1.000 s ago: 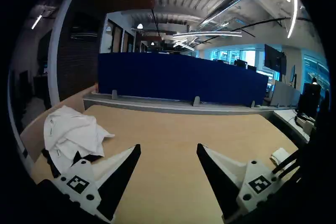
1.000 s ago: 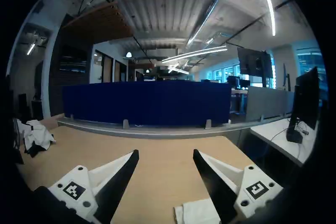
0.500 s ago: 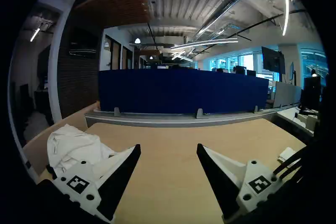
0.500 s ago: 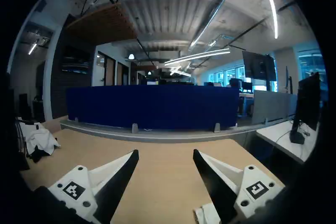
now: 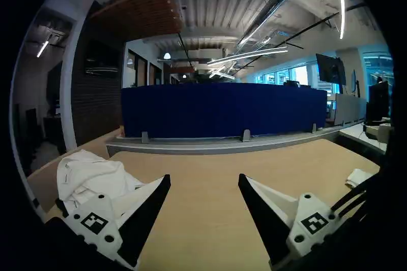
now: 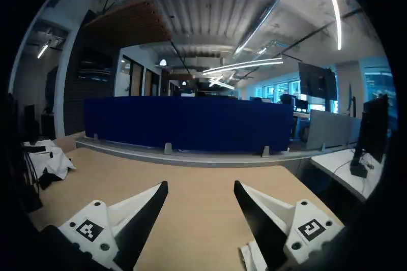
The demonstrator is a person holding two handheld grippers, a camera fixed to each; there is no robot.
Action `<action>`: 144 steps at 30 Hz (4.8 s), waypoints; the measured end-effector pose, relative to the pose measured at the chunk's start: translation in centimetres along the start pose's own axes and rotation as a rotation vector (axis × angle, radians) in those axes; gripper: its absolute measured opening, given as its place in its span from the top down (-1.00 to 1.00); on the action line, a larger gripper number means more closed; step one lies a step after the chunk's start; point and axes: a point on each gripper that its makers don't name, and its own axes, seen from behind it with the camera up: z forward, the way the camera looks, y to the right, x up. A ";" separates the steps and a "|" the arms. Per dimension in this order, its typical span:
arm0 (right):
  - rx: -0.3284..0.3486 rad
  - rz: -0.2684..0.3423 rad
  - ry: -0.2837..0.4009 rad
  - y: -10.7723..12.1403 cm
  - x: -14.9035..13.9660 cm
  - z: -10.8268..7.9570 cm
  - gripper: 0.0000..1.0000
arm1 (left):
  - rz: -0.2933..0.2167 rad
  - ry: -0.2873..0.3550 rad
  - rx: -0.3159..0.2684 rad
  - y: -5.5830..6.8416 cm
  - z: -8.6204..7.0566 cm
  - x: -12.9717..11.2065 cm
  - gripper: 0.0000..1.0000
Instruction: Fold towel
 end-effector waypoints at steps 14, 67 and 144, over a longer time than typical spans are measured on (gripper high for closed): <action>-0.026 -0.055 0.010 -0.1 0.3 -0.8 -1.00 | 0.023 0.049 0.018 -0.6 0.6 -4.7 -0.99; -0.044 -0.039 0.025 1.5 -3.9 0.9 -1.00 | -0.013 0.121 0.009 -3.5 1.9 -8.7 -0.99; -0.026 0.078 0.120 3.0 -12.3 4.6 -1.00 | -0.012 0.121 0.009 -3.3 1.7 -8.6 -0.99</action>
